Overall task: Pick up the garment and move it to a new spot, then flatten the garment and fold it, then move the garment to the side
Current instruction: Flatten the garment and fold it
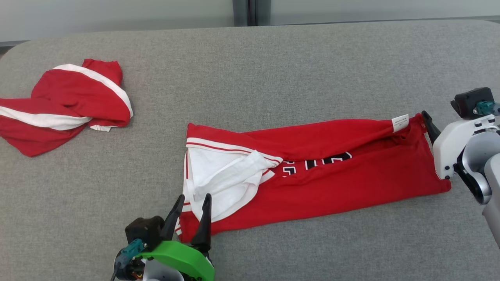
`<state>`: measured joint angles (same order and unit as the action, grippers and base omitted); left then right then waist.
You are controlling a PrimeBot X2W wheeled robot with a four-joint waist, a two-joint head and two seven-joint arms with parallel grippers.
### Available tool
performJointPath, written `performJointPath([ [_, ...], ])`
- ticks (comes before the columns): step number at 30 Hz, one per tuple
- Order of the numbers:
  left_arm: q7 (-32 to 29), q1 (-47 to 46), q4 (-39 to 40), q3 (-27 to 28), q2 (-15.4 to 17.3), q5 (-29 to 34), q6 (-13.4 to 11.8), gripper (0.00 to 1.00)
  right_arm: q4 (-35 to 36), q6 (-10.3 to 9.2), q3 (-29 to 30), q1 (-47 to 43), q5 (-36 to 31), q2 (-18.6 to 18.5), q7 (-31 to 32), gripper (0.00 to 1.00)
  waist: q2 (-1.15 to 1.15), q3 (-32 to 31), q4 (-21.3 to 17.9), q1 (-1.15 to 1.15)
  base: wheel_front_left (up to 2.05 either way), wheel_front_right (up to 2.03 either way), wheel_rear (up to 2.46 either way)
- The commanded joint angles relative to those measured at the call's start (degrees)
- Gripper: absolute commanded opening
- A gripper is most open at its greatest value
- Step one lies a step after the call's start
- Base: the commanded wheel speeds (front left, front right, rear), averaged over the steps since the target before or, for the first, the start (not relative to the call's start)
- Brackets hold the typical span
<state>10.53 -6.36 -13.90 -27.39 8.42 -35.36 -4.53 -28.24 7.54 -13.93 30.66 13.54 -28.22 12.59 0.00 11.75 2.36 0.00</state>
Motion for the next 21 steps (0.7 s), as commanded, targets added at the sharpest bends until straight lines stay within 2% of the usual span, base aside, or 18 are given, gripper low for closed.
performJointPath([
  [1,0.5,1.1,-0.4,0.1,0.3,-0.3,0.2,1.00,0.8,-0.11,1.3,-1.4,0.2,0.5,0.4,1.00,0.00,-0.9,-0.1,0.00,0.00,0.00,0.00],
  [5,2.5,2.2,-0.7,1.1,1.0,0.7,-0.4,1.00,2.9,-0.11,6.5,-3.9,2.1,2.9,2.0,1.00,0.00,-2.2,-0.3,0.00,0.00,0.00,0.00],
  [11,4.7,0.1,2.1,5.0,2.1,5.9,1.1,1.00,5.3,-0.10,15.2,-6.7,5.4,7.9,6.2,1.00,0.00,-4.1,0.0,0.00,0.00,0.00,0.00],
  [18,4.6,0.6,7.8,14.0,-0.4,14.5,4.2,1.00,6.0,-0.10,21.1,-7.6,5.7,13.0,10.5,1.00,0.00,-4.7,-0.5,0.00,0.00,0.00,0.00],
  [21,4.6,1.1,8.4,16.7,-1.6,16.6,5.6,1.00,5.4,-0.10,23.5,-5.8,5.1,14.8,10.0,1.00,0.00,-4.0,-0.9,0.00,0.00,0.00,0.00],
])
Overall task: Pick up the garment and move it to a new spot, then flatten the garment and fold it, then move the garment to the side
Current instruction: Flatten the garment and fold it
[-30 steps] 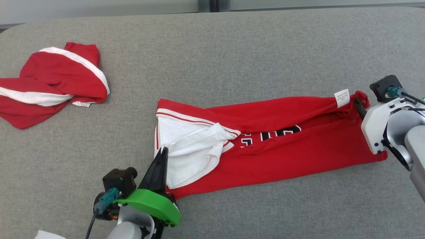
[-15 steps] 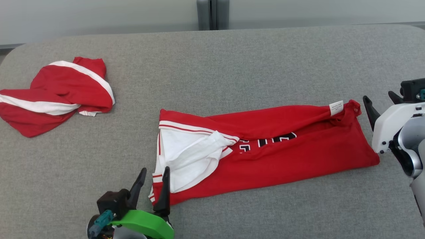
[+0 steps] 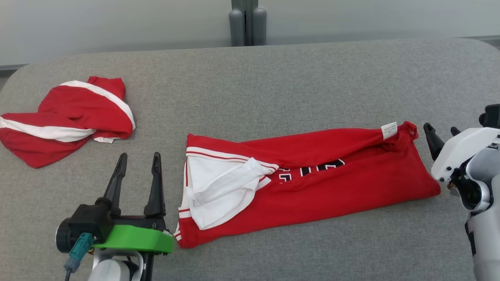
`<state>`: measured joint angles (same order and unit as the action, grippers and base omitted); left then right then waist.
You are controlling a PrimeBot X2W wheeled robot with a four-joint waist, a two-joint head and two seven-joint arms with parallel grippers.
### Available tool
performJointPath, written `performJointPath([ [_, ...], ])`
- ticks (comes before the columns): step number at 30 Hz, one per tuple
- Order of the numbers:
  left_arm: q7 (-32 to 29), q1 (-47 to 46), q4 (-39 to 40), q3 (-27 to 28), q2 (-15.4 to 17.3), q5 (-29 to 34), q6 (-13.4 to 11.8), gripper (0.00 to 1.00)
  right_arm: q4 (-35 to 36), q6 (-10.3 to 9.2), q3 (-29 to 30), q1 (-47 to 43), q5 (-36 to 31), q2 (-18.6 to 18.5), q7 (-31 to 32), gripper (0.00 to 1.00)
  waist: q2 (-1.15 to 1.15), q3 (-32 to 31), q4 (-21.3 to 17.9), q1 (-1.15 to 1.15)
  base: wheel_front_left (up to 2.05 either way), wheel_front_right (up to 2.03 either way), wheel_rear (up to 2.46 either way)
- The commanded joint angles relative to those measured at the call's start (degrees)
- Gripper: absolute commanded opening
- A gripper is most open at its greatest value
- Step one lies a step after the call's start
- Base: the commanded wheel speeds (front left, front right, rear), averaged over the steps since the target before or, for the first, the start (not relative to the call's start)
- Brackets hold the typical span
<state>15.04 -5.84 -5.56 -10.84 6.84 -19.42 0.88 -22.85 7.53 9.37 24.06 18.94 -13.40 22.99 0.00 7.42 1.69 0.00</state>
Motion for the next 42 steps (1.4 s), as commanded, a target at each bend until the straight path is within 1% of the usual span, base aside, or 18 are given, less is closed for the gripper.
performJointPath([
  [1,0.1,1.0,0.2,0.9,-0.4,1.2,0.7,1.00,-0.4,-0.09,1.3,2.0,-0.5,0.9,-0.8,1.00,0.00,0.6,-0.3,0.00,0.00,0.00,0.00],
  [4,0.2,1.7,-0.1,2.5,-1.2,2.4,1.8,1.00,-2.1,-0.07,2.5,4.5,-3.0,2.1,-1.0,1.00,0.00,1.2,-0.5,0.00,0.00,0.00,0.00],
  [7,0.2,2.3,-0.4,3.6,-2.0,3.3,2.8,1.00,-4.6,-0.07,2.6,7.7,-5.7,3.2,0.4,1.00,0.00,2.0,-0.1,0.00,0.00,0.00,0.00],
  [12,0.2,2.3,-1.0,4.0,-3.2,4.0,3.8,1.00,-10.2,-0.07,2.4,12.5,-11.6,3.3,3.2,1.00,0.00,3.3,1.7,0.00,0.00,0.00,0.00],
  [15,0.2,1.7,-1.2,4.1,-3.4,4.3,4.3,1.00,-13.1,-0.07,2.2,14.6,-14.2,3.5,3.5,1.00,0.00,4.2,2.5,0.00,0.00,0.00,0.00],
  [18,0.2,0.9,-1.3,4.3,-3.7,4.4,4.8,1.00,-16.4,-0.08,2.2,15.9,-17.3,3.2,5.3,1.00,0.00,5.1,3.1,0.00,0.00,0.00,0.00],
  [21,0.2,0.3,-1.5,4.5,-3.8,4.2,5.1,1.00,-17.4,-0.08,1.8,16.2,-18.9,2.7,5.7,1.00,0.00,5.7,3.4,0.00,0.00,0.00,0.00],
  [24,0.2,-0.1,-1.7,4.7,-3.9,4.3,5.3,1.00,-16.5,-0.08,1.1,14.3,-19.7,1.9,4.4,1.00,0.00,5.9,3.3,0.00,0.00,0.00,0.00],
  [31,0.2,0.7,-1.8,5.4,-3.9,3.7,5.5,1.00,-10.3,-0.08,0.1,8.4,-16.6,1.2,2.3,1.00,0.00,5.5,1.5,0.00,0.00,0.00,0.00],
  [36,0.2,0.6,-1.4,5.1,-3.9,3.5,5.1,1.00,-5.0,-0.08,-0.8,4.5,-13.7,0.9,3.3,1.00,0.00,5.4,0.3,0.00,0.00,0.00,0.00],
  [42,0.2,-0.1,-1.4,4.6,-3.9,3.4,4.9,1.00,-2.0,-0.08,-0.6,2.1,-12.6,0.9,5.1,1.00,0.00,5.6,0.1,0.00,0.00,0.00,0.00],
])
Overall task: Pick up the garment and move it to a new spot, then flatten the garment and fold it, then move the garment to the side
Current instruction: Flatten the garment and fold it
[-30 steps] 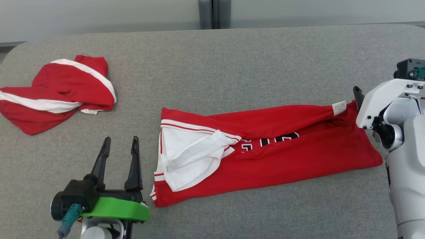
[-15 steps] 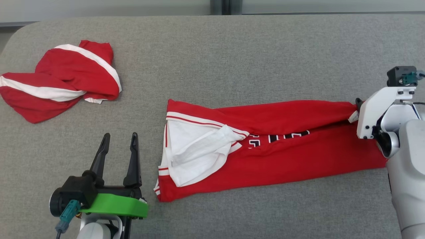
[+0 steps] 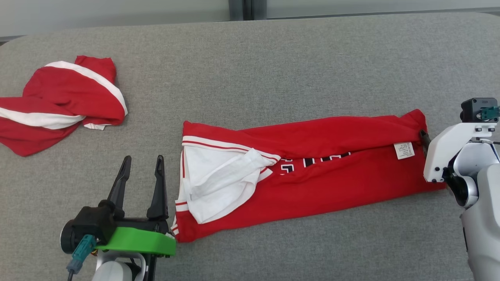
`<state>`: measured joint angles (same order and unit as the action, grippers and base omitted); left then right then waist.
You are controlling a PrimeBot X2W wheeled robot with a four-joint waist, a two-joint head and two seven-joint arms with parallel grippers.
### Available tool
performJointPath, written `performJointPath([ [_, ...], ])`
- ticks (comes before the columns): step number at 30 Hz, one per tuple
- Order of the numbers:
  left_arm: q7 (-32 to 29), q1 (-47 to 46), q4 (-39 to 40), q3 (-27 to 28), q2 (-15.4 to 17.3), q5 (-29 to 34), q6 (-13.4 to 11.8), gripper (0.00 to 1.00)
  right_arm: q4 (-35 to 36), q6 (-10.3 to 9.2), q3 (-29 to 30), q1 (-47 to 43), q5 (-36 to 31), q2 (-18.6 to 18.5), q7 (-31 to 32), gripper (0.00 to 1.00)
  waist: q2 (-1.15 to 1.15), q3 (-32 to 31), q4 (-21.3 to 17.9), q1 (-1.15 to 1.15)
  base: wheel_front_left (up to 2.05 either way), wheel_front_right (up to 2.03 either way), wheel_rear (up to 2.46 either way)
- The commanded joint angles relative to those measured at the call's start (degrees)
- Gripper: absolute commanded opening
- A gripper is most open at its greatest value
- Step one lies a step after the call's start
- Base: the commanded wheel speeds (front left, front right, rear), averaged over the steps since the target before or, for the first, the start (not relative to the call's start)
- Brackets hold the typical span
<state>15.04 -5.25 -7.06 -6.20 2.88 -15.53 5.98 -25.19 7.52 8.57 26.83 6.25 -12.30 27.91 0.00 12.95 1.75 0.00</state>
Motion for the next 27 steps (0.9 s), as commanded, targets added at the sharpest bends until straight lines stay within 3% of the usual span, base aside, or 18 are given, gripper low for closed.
performJointPath([
  [1,0.2,-0.8,0.0,-0.1,0.0,-0.5,-0.1,1.00,0.5,-0.07,0.4,-0.9,0.2,-0.2,0.5,1.00,0.00,0.1,0.2,0.00,0.00,0.00,0.00],
  [13,0.2,-1.6,0.4,0.2,0.1,-0.2,0.3,1.00,-1.6,-0.07,0.4,-2.3,3.1,-1.5,4.6,1.00,0.00,1.6,1.6,0.00,0.00,0.00,0.00],
  [20,0.2,-2.4,0.5,-0.2,0.0,0.2,0.3,1.00,-5.1,0.01,-4.4,-1.3,7.3,-2.0,6.3,1.00,0.00,2.2,2.3,0.00,0.00,0.00,0.00],
  [21,0.2,-2.4,0.6,-0.2,0.0,0.1,0.3,1.00,-5.3,0.07,-5.2,-1.1,8.1,-2.3,6.6,0.17,0.00,2.2,2.3,0.00,0.00,0.00,0.00],
  [22,0.2,-2.5,0.6,-0.1,0.0,0.1,0.3,1.00,-5.4,0.08,-5.8,-0.9,8.6,-2.6,6.4,0.00,0.00,2.1,2.3,0.00,0.00,0.00,0.00],
  [27,0.2,-2.1,0.7,0.3,0.0,0.2,0.1,1.00,-5.4,-0.11,-4.9,0.1,8.2,-5.6,3.3,0.00,0.00,1.5,2.0,0.00,0.00,0.00,0.00],
])
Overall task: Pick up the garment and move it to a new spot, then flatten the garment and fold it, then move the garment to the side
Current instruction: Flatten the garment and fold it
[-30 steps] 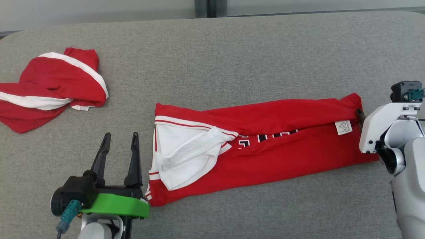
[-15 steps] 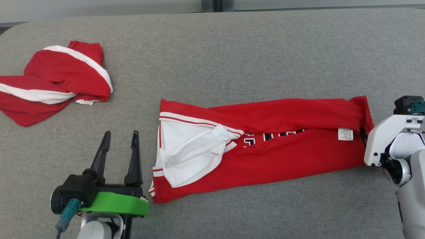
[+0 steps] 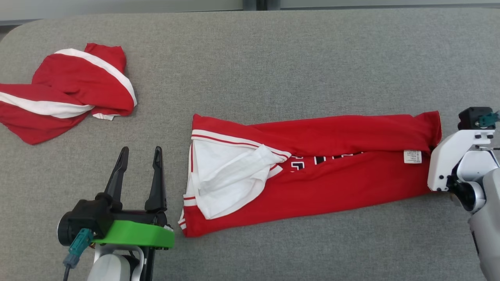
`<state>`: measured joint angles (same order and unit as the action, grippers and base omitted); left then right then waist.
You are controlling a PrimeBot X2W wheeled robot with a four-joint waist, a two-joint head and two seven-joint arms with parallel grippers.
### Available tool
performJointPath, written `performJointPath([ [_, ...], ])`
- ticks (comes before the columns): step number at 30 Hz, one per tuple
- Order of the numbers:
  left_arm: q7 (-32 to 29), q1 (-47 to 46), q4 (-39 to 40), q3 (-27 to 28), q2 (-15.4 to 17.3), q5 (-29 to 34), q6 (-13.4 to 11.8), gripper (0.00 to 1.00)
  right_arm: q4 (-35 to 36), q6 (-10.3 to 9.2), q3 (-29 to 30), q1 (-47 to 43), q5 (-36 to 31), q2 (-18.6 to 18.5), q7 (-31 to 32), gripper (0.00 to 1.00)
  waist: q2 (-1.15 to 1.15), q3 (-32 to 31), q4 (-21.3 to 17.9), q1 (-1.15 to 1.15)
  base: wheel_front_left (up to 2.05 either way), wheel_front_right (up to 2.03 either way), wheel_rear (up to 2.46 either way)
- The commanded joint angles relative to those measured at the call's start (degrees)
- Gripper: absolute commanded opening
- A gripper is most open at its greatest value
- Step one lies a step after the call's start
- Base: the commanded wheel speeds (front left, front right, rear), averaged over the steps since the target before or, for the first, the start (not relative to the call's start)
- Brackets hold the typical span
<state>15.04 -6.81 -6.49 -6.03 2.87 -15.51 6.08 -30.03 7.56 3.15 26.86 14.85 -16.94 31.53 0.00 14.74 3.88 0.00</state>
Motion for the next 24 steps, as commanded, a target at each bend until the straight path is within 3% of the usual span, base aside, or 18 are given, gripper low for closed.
performJointPath([
  [1,0.2,-0.3,0.1,0.1,0.1,0.2,0.0,1.00,-0.6,-0.15,0.8,-0.1,-0.8,-1.5,-0.6,0.00,0.00,-0.5,-0.2,0.00,0.00,0.00,0.00],
  [14,0.2,2.8,-0.1,0.6,0.1,0.9,0.1,1.00,5.8,-0.14,13.1,-6.4,-7.7,-7.4,-0.5,0.00,0.00,-4.5,-2.6,0.00,0.00,0.00,0.00],
  [19,0.2,4.1,-0.3,0.5,0.1,1.5,-0.1,1.00,12.5,-0.13,16.0,-9.3,-9.5,-5.3,1.9,0.00,0.00,-6.5,-3.6,0.00,0.00,0.00,0.00],
  [24,0.2,5.1,-0.4,0.8,0.1,1.5,-0.2,1.00,19.2,-0.11,10.0,-10.7,-5.7,-0.9,5.9,0.00,0.00,-8.2,-4.2,0.00,0.00,0.00,0.00],
])
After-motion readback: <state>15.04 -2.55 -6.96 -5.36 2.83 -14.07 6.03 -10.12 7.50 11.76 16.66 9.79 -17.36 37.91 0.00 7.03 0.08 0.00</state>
